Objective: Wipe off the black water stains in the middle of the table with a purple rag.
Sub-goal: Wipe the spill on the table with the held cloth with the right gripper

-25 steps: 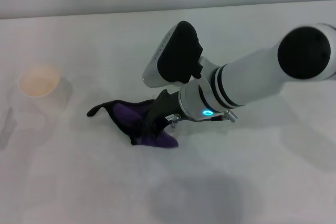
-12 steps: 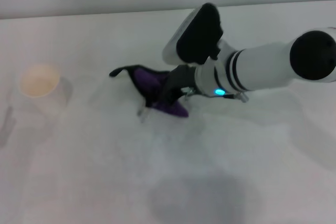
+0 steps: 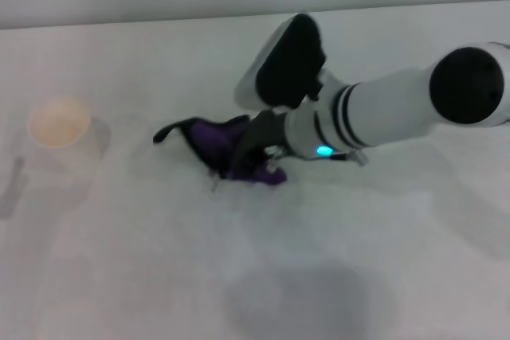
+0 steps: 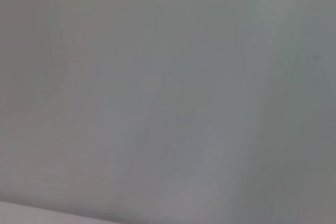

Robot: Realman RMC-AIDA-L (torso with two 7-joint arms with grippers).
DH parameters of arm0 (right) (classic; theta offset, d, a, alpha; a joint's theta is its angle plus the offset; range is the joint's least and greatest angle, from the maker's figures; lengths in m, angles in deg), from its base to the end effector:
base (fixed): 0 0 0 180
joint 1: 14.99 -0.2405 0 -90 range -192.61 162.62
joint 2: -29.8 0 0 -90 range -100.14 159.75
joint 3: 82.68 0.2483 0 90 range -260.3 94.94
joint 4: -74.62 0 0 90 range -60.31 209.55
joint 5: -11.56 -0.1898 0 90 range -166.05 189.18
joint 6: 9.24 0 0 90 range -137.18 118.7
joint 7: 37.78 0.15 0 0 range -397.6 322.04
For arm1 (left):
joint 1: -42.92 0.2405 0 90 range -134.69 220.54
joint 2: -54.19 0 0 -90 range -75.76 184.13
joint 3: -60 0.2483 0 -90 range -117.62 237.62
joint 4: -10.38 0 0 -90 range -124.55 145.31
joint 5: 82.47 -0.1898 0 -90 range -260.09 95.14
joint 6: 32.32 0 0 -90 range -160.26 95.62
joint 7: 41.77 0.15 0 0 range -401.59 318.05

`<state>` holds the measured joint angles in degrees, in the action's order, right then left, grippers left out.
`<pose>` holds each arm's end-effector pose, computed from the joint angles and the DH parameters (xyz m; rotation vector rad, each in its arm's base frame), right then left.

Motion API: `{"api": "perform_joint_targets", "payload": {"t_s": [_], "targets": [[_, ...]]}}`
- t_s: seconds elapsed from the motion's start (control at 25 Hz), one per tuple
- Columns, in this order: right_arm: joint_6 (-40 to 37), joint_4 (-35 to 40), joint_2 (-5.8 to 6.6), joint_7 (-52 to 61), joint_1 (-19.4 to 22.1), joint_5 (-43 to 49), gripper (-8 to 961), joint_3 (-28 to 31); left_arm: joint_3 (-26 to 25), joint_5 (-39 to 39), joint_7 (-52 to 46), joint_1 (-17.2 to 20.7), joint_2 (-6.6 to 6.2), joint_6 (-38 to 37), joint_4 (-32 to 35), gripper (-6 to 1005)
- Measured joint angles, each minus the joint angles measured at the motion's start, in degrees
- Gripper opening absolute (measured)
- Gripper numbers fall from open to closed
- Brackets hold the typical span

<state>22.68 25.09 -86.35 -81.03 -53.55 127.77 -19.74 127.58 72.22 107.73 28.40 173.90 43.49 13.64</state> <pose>0.1803 0.3511 -0.1175 -2.6361 0.5761 -0.0831 -0.3521 0.2533 0.0069 -1.5973 -0.7789 -0.8212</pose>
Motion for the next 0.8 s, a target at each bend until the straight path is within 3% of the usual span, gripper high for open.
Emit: {"api": "perform_joint_targets", "payload": {"t_s": [0.4,0.8], "targets": [[2.26,-5.17,-0.04,-1.40,-0.44,-2.15,105,-7.85,0.06,-0.01,0.00,-0.53,0.00,-0.32,-0.10,887],[-9.13,-1.40,-0.01,-2.98,0.11,-3.37,105,-8.25,0.00,-0.01,0.00,-0.49,0.00,-0.06,-0.40,887]]}}
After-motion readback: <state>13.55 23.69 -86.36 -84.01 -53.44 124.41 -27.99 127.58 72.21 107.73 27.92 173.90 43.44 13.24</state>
